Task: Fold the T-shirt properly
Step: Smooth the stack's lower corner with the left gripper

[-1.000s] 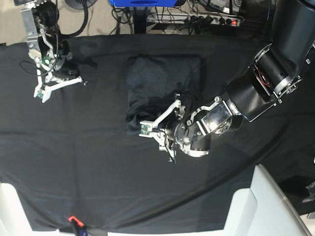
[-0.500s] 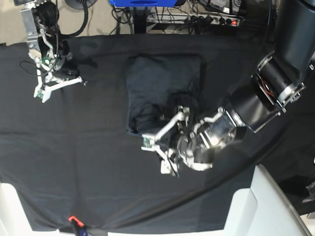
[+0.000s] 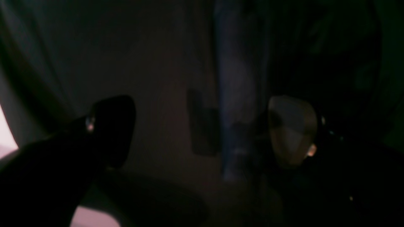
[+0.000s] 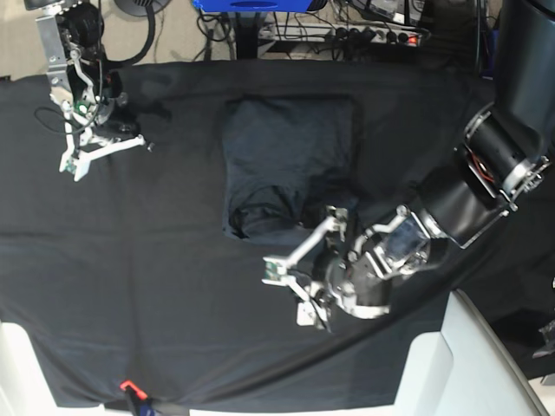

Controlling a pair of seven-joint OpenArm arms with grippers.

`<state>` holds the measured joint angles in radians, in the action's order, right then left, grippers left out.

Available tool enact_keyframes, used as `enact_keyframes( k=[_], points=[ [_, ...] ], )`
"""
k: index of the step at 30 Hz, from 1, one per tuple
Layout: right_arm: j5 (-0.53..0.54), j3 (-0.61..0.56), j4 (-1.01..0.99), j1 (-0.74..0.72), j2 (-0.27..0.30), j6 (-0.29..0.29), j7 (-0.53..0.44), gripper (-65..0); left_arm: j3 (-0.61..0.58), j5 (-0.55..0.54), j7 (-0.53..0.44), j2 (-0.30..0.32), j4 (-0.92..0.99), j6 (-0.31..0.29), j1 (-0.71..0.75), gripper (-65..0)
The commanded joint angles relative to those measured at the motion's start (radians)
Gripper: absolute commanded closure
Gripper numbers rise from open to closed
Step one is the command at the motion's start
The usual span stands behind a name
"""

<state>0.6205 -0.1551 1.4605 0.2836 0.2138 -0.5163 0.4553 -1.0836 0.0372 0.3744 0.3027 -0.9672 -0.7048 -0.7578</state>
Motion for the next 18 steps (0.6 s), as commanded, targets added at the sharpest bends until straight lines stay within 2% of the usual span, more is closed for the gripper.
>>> enact_keyframes(
  k=[1, 4, 7, 8, 9, 11, 15, 16, 18],
  points=[
    [0.005, -0.001, -0.013, 0.022, 0.009, -0.041, 0.075, -2.9, 0.01, -0.003, -0.007, -0.003, -0.011, 0.007, -0.045, -65.0],
    [0.005, -0.001, -0.013, 0.022, 0.009, -0.041, 0.075, -2.9, 0.078, -0.009, -0.007, 0.011, -0.014, 0.007, -0.042, -65.0],
    [0.003, -0.002, -0.01, 0.022, 0.013, -0.041, 0.075, -2.9, 0.263, -0.01, -0.001, 0.026, -0.082, 0.007, 0.022, -65.0],
    [0.003, -0.004, -0.001, 0.022, 0.014, -0.041, 0.075, -2.9, 0.337, -0.01, 0.022, 0.048, -0.131, 0.007, 0.057, -65.0],
    [0.002, -0.004, 0.015, 0.022, 0.016, -0.041, 0.075, -2.9, 0.406, -0.01, 0.071, 0.062, -0.198, 0.007, 0.105, -62.0],
    [-0.026, -0.004, 0.052, 0.022, 0.016, -0.041, 0.075, -2.9, 0.517, -0.009, 0.146, 0.072, -0.321, 0.007, 0.208, -46.6],
    [-0.1, -0.005, 0.087, 0.021, 0.006, -0.041, 0.078, -2.9, 0.635, -0.003, 0.163, 0.095, -0.41, 0.007, 0.366, -4.4],
    [-0.1, -0.018, 0.087, 0.012, 0.002, -0.041, 0.078, -2.9, 0.647, -0.004, 0.163, 0.095, -0.405, 0.007, 0.383, 0.0],
    [-0.101, -0.044, 0.081, -0.005, 0.0, -0.041, 0.081, -2.9, 0.669, -0.009, 0.166, 0.097, -0.381, 0.007, 0.4, 0.0]
  ],
)
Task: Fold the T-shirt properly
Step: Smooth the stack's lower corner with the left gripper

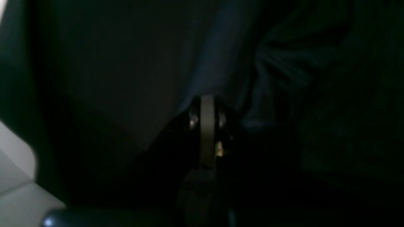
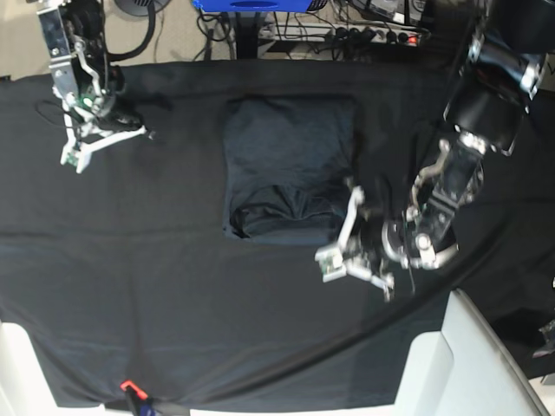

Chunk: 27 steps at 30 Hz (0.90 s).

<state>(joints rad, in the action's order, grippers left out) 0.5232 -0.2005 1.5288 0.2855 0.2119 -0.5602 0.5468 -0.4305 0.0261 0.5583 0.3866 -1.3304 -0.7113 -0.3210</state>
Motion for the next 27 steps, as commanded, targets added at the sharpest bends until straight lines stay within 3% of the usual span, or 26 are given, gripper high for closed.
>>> enact_keyframes(
  k=[1, 5, 9, 11, 15, 27],
  points=[
    [-0.007, -0.007, 0.011, -0.009, 0.002, 0.002, -0.011, -2.9, 0.017, 0.002, -0.017, 0.013, -0.001, 0.013, -0.036, 0.0],
    [-0.01, -0.014, 0.011, -0.009, -0.002, 0.002, -0.011, -2.9, 0.019, 0.002, 0.009, 0.013, 0.016, 0.013, -0.042, 0.0],
    [-0.01, -0.034, 0.011, -0.009, 0.004, 0.002, -0.011, -2.9, 0.02, -0.064, 0.11, 0.015, -0.001, 0.013, -0.046, -22.5],
    [-0.01, -0.034, 0.011, -0.007, 0.004, 0.002, -0.011, -2.9, 0.02, -0.147, 0.13, 0.028, -0.013, 0.013, -0.048, -27.0],
    [-0.01, -0.034, 0.011, -0.004, 0.004, 0.002, -0.011, -2.9, 0.02, -0.248, 0.157, 0.041, -0.01, 0.013, -0.057, -27.3],
    [-0.01, -0.034, -0.011, -0.001, 0.004, 0.002, -0.011, -2.9, 0.02, -0.351, 0.159, 0.041, -0.001, 0.013, 0.01, -27.2]
  ],
)
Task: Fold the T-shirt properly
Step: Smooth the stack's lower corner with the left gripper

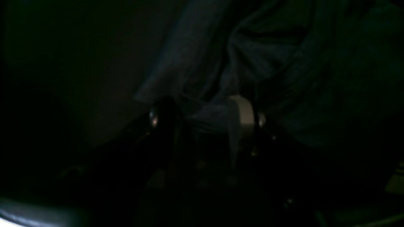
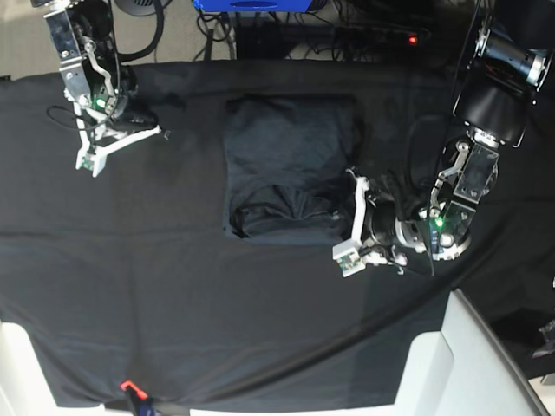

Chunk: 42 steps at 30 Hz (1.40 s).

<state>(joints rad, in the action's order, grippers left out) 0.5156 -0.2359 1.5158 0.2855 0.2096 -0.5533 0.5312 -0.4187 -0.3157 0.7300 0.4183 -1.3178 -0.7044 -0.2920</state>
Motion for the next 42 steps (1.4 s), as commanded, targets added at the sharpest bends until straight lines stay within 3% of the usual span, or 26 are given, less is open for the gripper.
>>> enact_keyframes(
  k=[1, 17, 24, 42],
  points=[
    [-0.002, 0.002, -0.008, -0.001, 0.006, -0.004, 0.005, -2.9, 0.008, -0.009, -0.013, 0.007, -0.013, 0.006, -0.016, -27.0],
    [-0.004, 0.0, -0.027, -0.001, 0.001, -0.004, 0.002, -2.9, 0.011, -0.009, -0.02, 0.007, 0.04, 0.006, -0.028, -26.8],
    [-0.004, 0.0, -0.027, -0.001, 0.001, -0.004, 0.002, -2.9, 0.1, -0.009, -0.017, -0.025, 0.044, 0.006, -0.045, -26.8],
    [-0.004, 0.0, -0.03, -0.001, 0.001, -0.003, 0.002, -2.9, 0.102, -0.018, -0.02, -0.06, 0.154, 0.006, -0.039, -26.3]
  ],
)
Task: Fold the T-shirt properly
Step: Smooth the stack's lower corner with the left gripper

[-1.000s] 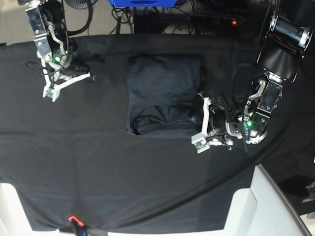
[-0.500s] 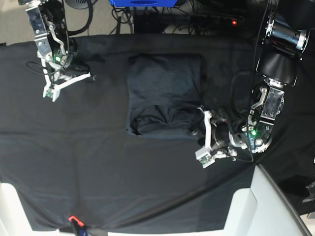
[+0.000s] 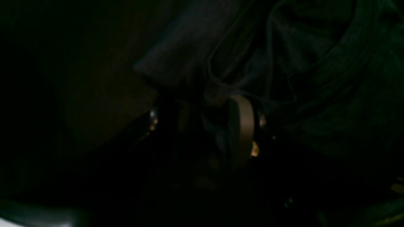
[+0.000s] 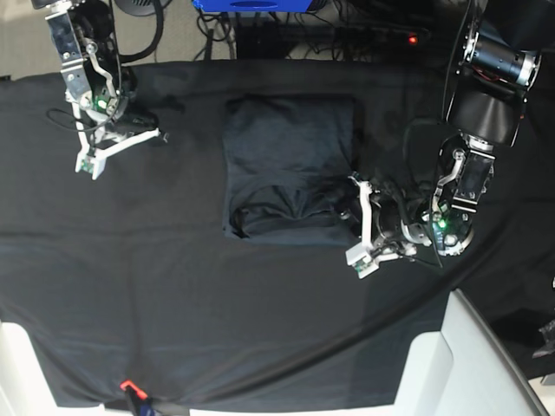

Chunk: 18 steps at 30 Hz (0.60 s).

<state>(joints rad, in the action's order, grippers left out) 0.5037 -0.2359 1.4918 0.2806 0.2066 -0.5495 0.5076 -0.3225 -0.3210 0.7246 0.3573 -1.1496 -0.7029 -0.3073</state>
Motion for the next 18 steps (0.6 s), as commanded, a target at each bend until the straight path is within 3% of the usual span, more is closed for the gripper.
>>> enact_keyframes(
  k=[1, 3, 7, 18],
  points=[
    [0.008, 0.0, -0.006, 0.004, 0.004, -0.007, 0.024, -2.9, 0.006, -0.013, -0.015, -0.002, -0.013, 0.005, -0.023, -25.8],
    [0.008, 0.0, -0.006, 0.004, 0.004, -0.007, 0.024, -2.9, 0.001, -0.013, -0.015, -0.008, -0.013, 0.005, -0.022, -20.1],
    [0.008, 0.0, -0.006, 0.004, 0.006, -0.007, 0.024, -2.9, 0.001, -0.013, -0.015, -0.016, -0.011, 0.005, -0.022, -0.2],
    [0.008, 0.0, -0.006, 0.004, 0.004, -0.007, 0.024, -2.9, 0.01, -0.004, -0.015, -0.01, -0.011, 0.005, -0.034, 0.0]
  ],
)
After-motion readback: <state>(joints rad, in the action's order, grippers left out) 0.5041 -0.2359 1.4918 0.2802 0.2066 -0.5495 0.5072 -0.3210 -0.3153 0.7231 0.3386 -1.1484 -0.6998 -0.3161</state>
